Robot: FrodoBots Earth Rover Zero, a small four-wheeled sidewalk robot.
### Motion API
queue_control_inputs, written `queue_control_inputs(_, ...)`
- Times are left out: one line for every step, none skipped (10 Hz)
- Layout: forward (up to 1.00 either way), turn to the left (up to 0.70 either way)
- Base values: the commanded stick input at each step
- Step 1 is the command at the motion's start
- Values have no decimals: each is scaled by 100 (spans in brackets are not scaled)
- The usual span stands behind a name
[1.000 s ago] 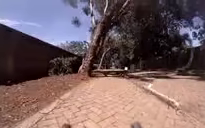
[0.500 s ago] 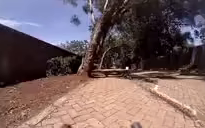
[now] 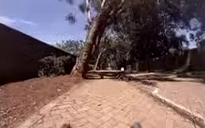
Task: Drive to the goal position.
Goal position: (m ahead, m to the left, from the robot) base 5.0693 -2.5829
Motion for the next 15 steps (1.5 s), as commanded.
queue_control_inputs(70, 0)
queue_control_inputs(70, 0)
queue_control_inputs(70, 0)
queue_control_inputs(70, 0)
queue_control_inputs(70, 0)
queue_control_inputs(70, 0)
queue_control_inputs(70, 0)
queue_control_inputs(70, 0)
queue_control_inputs(70, 0)
queue_control_inputs(70, 0)
queue_control_inputs(70, 0)
queue_control_inputs(70, 0)
queue_control_inputs(70, 0)
queue_control_inputs(70, 0)
queue_control_inputs(70, 0)
